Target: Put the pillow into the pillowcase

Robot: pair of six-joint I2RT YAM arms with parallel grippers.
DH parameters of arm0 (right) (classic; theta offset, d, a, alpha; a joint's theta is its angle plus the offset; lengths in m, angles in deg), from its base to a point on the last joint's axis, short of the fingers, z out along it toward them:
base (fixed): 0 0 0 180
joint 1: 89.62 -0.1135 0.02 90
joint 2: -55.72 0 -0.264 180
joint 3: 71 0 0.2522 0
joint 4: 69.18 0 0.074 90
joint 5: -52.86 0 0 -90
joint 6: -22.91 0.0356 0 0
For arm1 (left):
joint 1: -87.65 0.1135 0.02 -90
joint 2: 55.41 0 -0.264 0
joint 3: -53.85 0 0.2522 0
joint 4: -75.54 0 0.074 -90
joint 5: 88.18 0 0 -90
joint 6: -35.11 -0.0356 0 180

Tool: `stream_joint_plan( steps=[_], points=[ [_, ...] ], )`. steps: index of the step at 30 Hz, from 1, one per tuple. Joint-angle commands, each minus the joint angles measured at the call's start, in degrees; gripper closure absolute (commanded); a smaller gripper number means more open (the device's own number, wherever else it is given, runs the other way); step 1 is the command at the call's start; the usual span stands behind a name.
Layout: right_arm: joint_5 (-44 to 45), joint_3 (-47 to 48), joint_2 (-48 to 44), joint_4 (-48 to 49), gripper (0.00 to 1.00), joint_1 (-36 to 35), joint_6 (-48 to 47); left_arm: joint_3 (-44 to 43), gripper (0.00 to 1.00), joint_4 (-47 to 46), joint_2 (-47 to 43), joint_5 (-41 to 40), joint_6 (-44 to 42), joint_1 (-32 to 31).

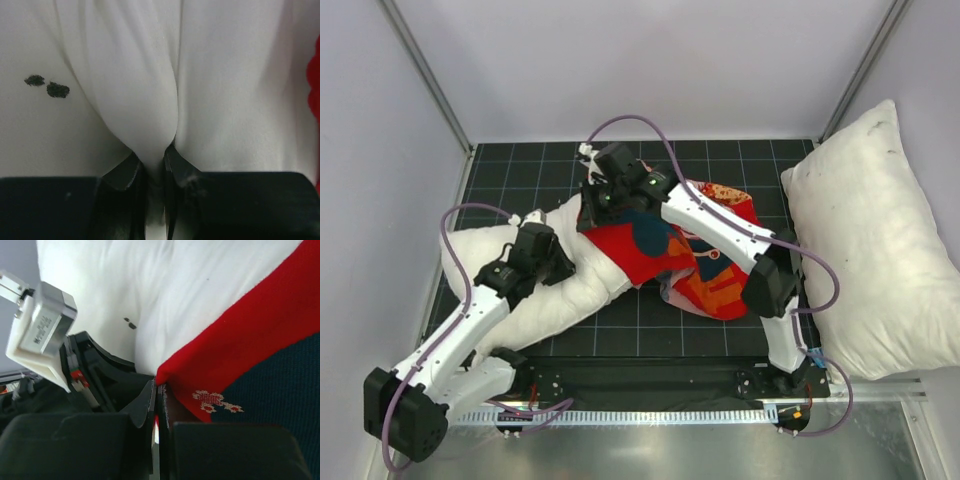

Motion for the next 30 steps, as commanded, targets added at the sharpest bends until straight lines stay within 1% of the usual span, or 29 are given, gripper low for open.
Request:
stream_joint_plan(
  steps=[1, 3, 4, 6, 7, 10, 12, 13, 15, 16, 17, 18, 19, 20, 21, 23, 24, 26, 27, 28, 29, 30],
  points=[
    [-9.8, 10.3, 1.6, 3.6, 0.96, -3.5, 4.3, -1.7, 0.85, -9.2, 0.8, 2.7, 5.2, -4.4],
    [-8.7, 9.4, -0.4, 4.3, 0.96, -3.4, 4.2, -2.0, 0.85, -8.4, -2.1, 0.7, 5.1, -4.5],
    [-8.0, 7.0, -1.7, 4.6, 0.96, -3.2, 4.1, -2.3, 0.84, -6.9, -3.1, -1.8, 4.8, -4.4],
    [-7.6, 3.9, -5.6, 5.9, 0.96, -2.4, 4.2, -3.2, 0.83, -5.1, -5.0, -3.5, 3.3, -4.4],
    [-7.6, 0.6, -7.1, 6.4, 0.96, -1.9, 4.2, -5.0, 0.83, -3.8, -5.1, -4.2, 2.6, -4.5],
    [-8.1, -5.2, -12.2, 8.9, 0.96, -0.3, 5.0, -9.6, 0.83, 0.3, -5.1, -5.7, 0.6, -4.4],
    [-9.7, -6.5, -14.1, 11.2, 0.96, 1.3, 6.3, -12.8, 0.83, 2.2, -4.6, -6.7, -1.0, -4.4],
    [-10.1, -5.4, -14.8, 11.3, 0.96, 1.9, 6.8, -16.5, 0.83, 2.9, -3.1, -6.9, -1.6, -4.4],
    [-11.3, -1.8, -14.2, 9.5, 0.96, 2.8, 7.0, -20.7, 0.84, 5.4, -0.9, -7.0, -3.3, -4.4],
    [-11.8, 3.2, -12.6, 6.9, 0.96, 3.0, 6.9, -23.5, 0.85, 6.3, 1.4, -6.9, -4.0, -4.4],
    [-12.2, 5.7, -12.0, 5.9, 0.96, 3.2, 7.0, -27.9, 0.86, 7.9, 2.8, -6.9, -4.6, -4.4],
    [-13.2, 7.9, -11.2, 5.1, 0.96, 3.8, 7.3, -30.3, 0.87, 8.6, 3.7, -7.4, -4.9, -4.4],
    [-13.7, 11.0, -10.8, 4.9, 0.96, 4.0, 8.1, -32.1, 0.90, 9.0, 4.6, -7.7, -5.5, -4.4],
    [-14.2, 11.6, -10.5, 5.2, 0.96, 4.3, 8.7, -35.0, 0.90, 9.2, 6.1, -7.8, -5.7, -4.4],
    [-14.7, 11.5, -10.8, 5.7, 0.96, 4.3, 9.0, -35.9, 0.93, 9.4, 6.7, -7.7, -5.9, -4.4],
    [-14.4, 8.1, -12.1, 7.2, 0.96, 4.3, 9.4, -36.6, 0.97, 9.4, 8.2, -6.9, -5.7, -4.4],
    [-14.6, 3.3, -12.8, 8.0, 0.96, 4.3, 9.4, -35.7, 0.98, 9.0, 8.4, -5.7, -5.5, -4.4],
    [-14.4, -3.1, -14.3, 10.4, 0.96, 4.1, 8.6, -33.0, 0.98, 7.4, 8.0, -4.8, -4.7, -4.4],
    [-14.3, -10.0, -16.0, 11.5, 0.96, 4.1, 8.3, -29.8, 0.98, 6.7, 7.4, -4.8, -4.4, -4.5],
    [-14.1, -13.5, -16.9, 14.2, 0.96, 4.1, 8.1, -28.2, 0.96, 5.3, 6.8, -5.5, -4.1, -4.4],
    [-13.1, -16.8, -17.9, 15.5, 0.96, 4.2, 8.0, -26.8, 0.90, 4.9, 5.9, -6.4, -3.9, -4.4],
    [-12.4, -22.0, -19.8, 16.4, 0.96, 4.2, 7.8, -24.9, 0.86, 4.7, 4.5, -7.4, -4.3, -4.4]
  ],
)
